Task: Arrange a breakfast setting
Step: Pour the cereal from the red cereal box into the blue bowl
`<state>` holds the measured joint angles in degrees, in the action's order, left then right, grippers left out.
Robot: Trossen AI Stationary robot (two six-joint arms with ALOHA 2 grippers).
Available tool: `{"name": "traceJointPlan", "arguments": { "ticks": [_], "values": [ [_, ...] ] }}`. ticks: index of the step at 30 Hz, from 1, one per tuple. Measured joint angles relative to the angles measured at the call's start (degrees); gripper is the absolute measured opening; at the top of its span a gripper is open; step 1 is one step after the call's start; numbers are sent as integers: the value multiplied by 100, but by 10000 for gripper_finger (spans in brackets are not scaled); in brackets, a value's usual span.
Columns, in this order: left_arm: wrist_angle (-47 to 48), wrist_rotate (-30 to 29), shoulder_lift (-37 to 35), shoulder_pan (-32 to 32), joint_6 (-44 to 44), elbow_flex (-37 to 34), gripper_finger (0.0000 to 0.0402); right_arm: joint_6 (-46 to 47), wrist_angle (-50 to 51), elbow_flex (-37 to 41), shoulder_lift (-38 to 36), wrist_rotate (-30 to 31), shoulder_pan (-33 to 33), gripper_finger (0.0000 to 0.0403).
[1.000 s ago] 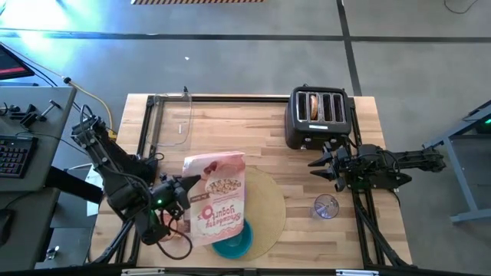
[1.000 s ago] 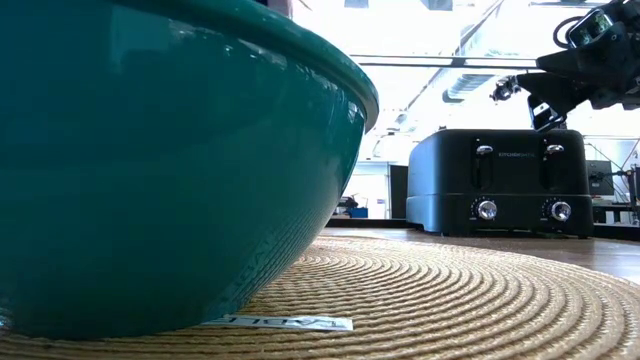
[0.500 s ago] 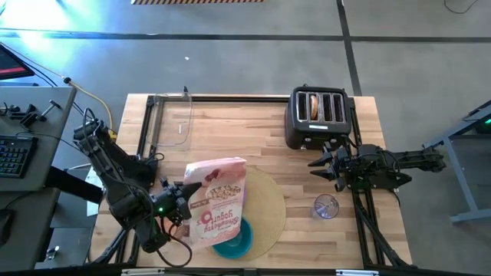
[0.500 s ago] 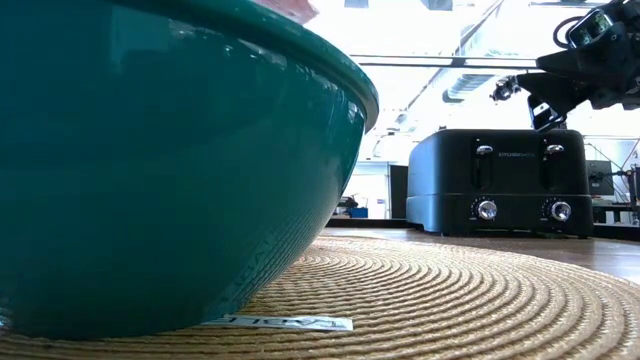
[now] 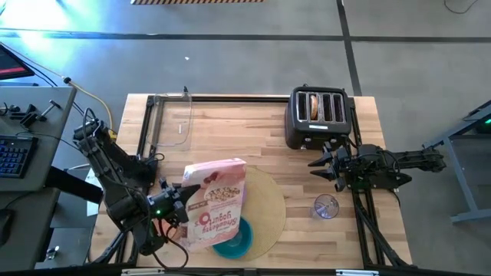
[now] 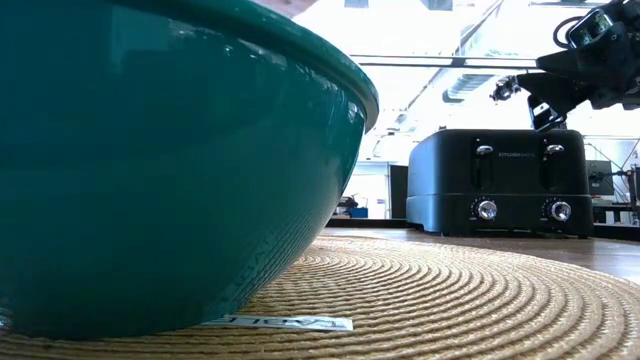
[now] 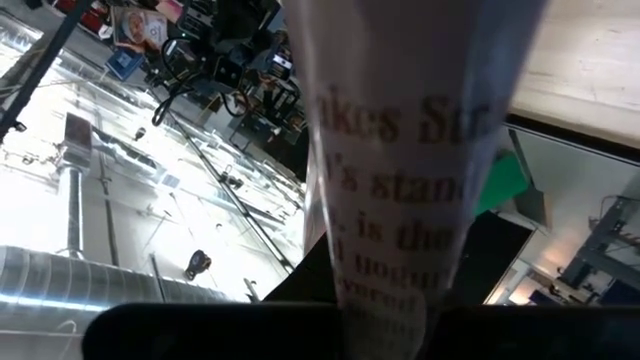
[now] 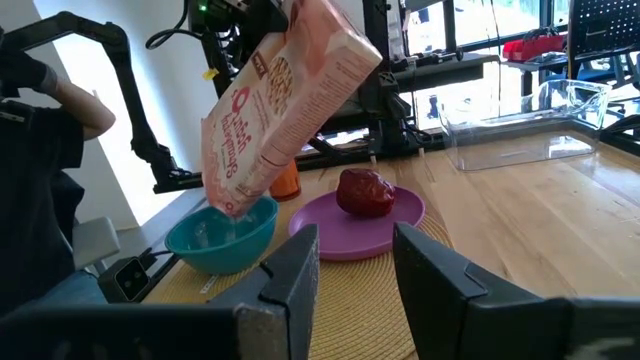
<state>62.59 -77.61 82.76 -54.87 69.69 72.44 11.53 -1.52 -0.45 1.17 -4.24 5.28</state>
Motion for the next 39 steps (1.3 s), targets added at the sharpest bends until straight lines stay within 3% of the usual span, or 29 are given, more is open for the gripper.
{"name": "traceJointPlan", "arguments": {
  "ticks": [29,39],
  "values": [
    [-52,20,-2,7,-33,-2,0,0,0,0,0,-1,0,114],
    [-597,80,33,57,497,-7,0,1,0,0,0,-1,0,114]
  ]
}}
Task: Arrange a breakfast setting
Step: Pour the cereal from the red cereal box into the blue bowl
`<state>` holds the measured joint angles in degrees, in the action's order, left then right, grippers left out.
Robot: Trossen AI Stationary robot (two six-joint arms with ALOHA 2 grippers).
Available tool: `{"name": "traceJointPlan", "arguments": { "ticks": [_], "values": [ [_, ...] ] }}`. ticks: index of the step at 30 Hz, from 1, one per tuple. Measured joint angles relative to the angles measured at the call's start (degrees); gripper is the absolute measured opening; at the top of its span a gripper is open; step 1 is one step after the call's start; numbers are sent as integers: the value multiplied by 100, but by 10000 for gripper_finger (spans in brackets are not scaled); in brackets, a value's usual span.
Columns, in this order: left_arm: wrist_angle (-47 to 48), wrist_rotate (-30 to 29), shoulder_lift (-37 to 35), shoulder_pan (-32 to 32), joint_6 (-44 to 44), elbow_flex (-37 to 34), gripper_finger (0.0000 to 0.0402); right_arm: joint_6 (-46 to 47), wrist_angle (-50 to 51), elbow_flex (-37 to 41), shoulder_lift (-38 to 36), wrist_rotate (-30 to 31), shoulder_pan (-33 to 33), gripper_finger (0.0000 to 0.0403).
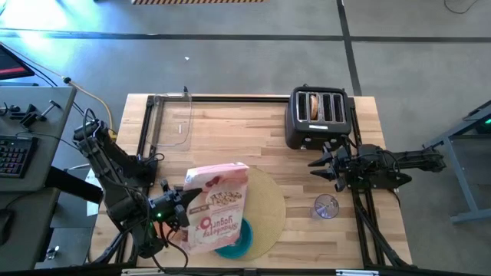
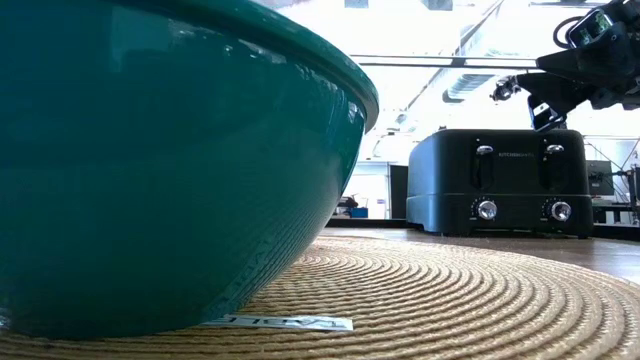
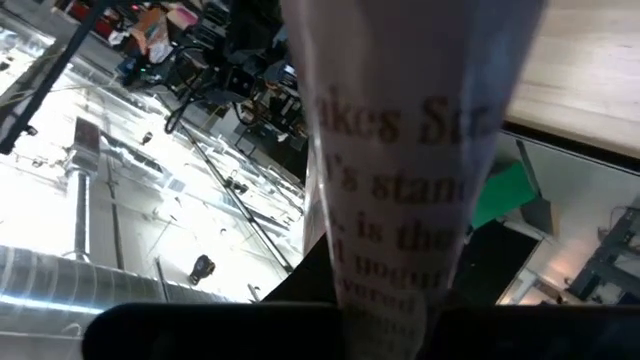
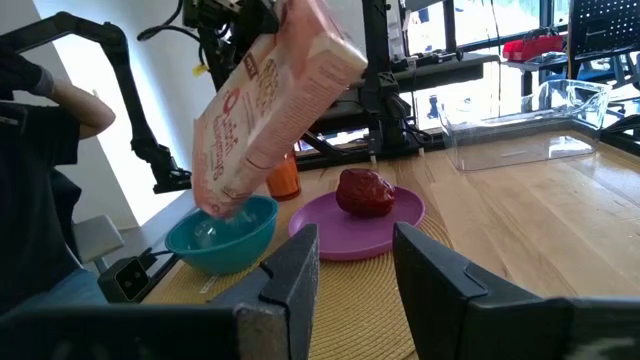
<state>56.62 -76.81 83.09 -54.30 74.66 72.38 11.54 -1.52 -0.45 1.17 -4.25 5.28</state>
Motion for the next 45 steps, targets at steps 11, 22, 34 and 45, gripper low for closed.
{"name": "traceJointPlan", "arguments": {
  "ticks": [11,22,34,45],
  "values": [
    [2,8,0,-110,54,0,0,-1,0,-2,0,0,0,114],
    [-33,10,0,-20,55,0,0,1,0,-2,0,0,0,114],
    [-40,141,4,121,-40,0,0,1,0,0,0,0,0,115],
    [-94,137,28,128,179,2,0,0,0,-1,0,0,0,115]
  ]
}}
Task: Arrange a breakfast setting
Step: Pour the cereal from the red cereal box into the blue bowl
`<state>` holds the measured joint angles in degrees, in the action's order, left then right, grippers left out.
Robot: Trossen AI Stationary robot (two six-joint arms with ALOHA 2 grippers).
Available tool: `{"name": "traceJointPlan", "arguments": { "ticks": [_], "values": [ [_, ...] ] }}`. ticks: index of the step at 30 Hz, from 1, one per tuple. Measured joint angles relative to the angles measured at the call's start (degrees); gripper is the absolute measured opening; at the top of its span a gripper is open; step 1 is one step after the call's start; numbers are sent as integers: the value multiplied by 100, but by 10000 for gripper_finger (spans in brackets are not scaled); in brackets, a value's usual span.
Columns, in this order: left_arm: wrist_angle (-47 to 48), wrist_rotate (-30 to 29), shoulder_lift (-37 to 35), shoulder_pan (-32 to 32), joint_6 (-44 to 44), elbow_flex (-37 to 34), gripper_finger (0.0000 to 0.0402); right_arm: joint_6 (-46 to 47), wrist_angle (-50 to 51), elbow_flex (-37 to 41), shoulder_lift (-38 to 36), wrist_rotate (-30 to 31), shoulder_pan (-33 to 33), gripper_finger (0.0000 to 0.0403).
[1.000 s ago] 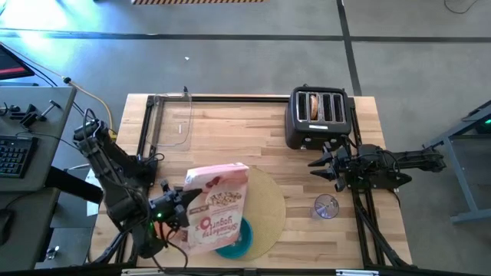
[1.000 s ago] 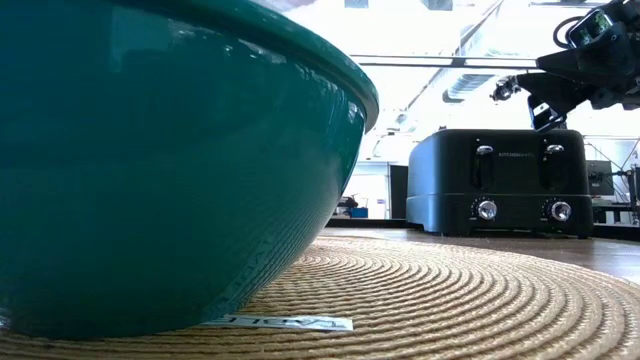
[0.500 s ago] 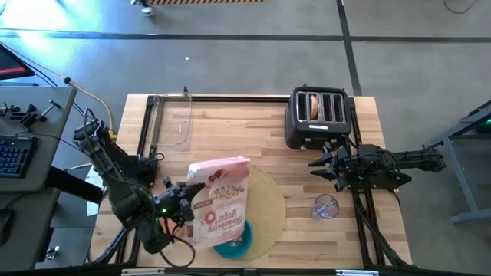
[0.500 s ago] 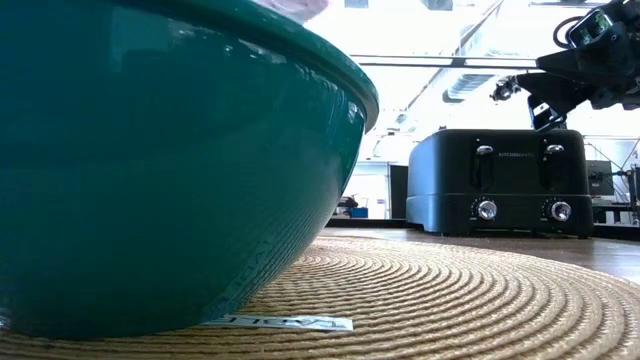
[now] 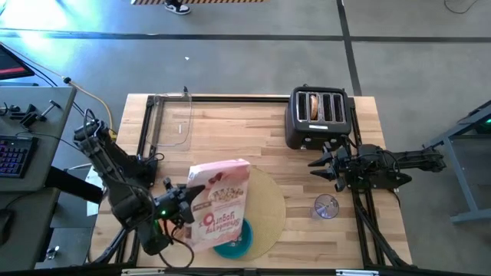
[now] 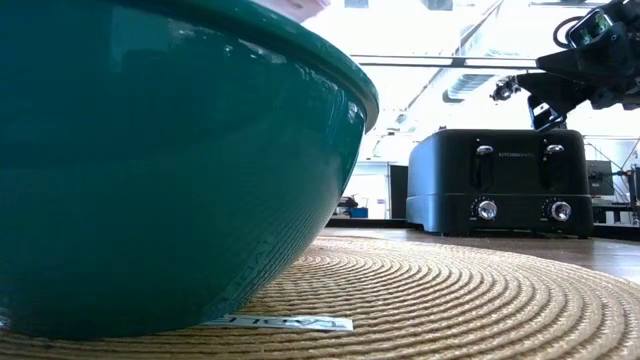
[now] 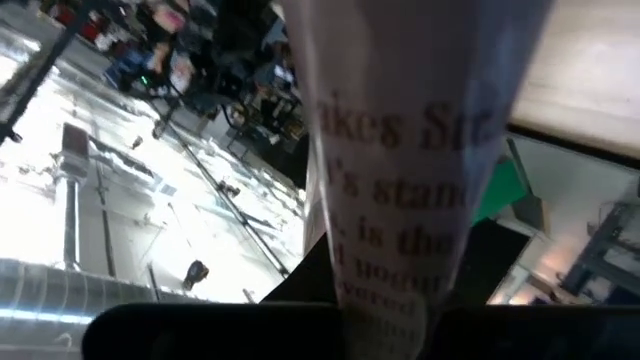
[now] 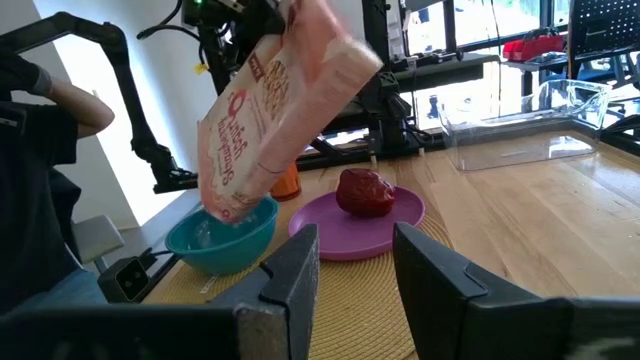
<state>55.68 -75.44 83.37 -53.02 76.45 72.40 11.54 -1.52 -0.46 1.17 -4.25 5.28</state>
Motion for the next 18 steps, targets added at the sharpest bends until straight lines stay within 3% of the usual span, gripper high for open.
{"name": "traceJointPlan", "arguments": {
  "ticks": [18],
  "values": [
    [-291,27,2,35,417,0,0,0,0,-1,0,0,0,114]
  ]
}}
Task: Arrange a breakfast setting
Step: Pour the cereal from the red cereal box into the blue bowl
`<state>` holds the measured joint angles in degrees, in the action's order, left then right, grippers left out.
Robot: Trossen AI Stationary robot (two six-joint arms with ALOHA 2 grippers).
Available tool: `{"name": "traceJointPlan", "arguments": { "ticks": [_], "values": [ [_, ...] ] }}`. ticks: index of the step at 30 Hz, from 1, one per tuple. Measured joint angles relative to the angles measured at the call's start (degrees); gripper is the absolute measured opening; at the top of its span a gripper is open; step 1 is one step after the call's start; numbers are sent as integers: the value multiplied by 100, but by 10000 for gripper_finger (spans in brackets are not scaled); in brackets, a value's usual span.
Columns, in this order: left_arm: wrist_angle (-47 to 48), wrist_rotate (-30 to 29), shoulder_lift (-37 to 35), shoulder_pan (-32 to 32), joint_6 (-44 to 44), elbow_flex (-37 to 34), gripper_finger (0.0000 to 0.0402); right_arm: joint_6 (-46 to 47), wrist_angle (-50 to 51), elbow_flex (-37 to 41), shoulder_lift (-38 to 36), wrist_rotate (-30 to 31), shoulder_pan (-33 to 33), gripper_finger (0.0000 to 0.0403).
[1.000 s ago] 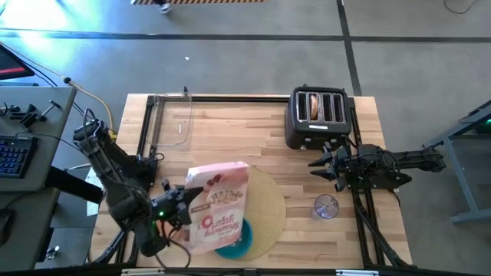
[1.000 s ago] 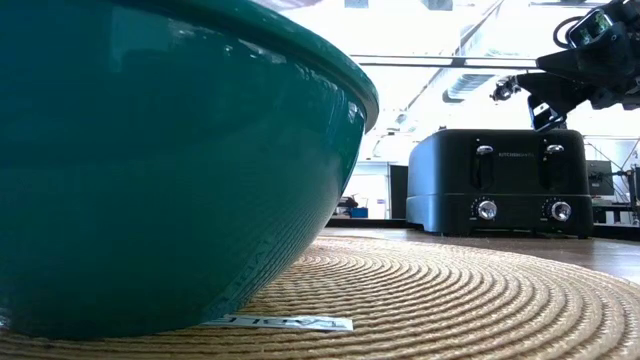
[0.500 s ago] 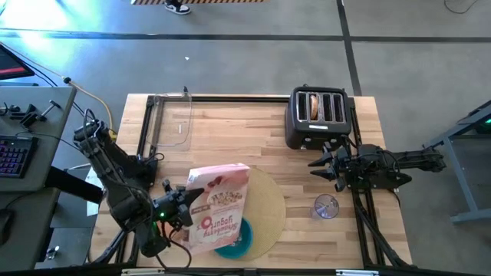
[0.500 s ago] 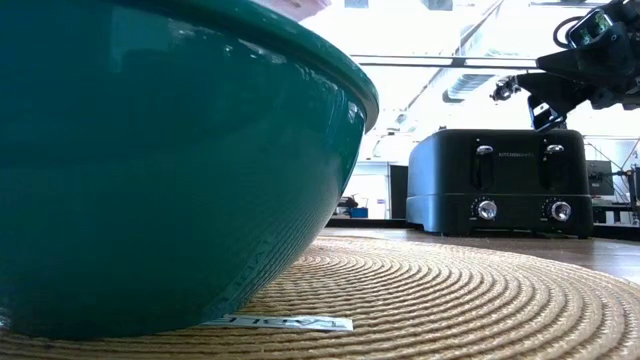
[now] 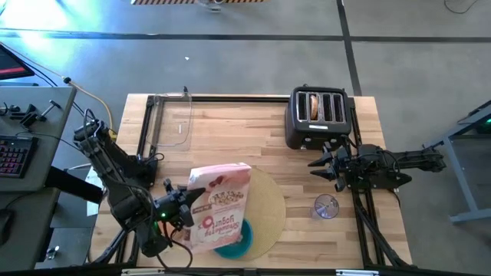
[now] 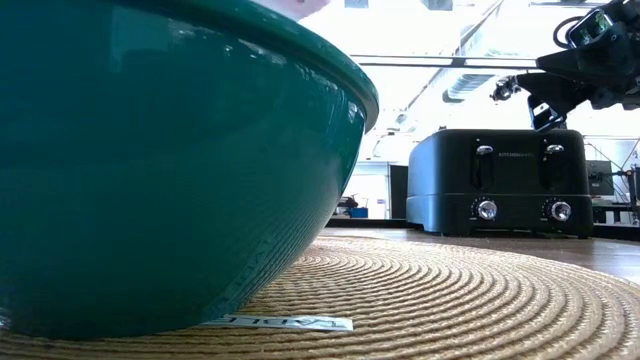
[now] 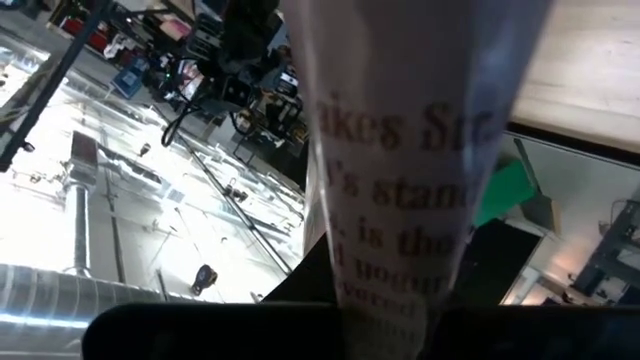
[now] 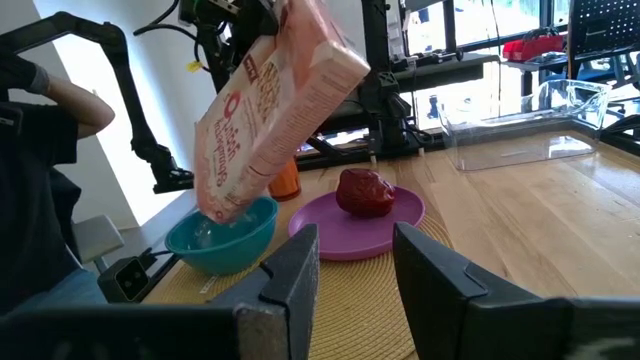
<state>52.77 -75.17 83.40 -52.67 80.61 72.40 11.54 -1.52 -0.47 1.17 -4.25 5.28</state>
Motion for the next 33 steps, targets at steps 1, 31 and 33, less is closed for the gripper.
{"name": "traceJointPlan", "arguments": {
  "ticks": [1,31,33],
  "values": [
    [0,12,0,11,50,0,0,-1,0,0,0,0,0,114],
    [-490,204,-7,313,670,2,0,1,0,0,-1,0,0,114],
    [-499,190,-7,383,667,2,0,-1,0,2,0,0,0,115]
  ]
}}
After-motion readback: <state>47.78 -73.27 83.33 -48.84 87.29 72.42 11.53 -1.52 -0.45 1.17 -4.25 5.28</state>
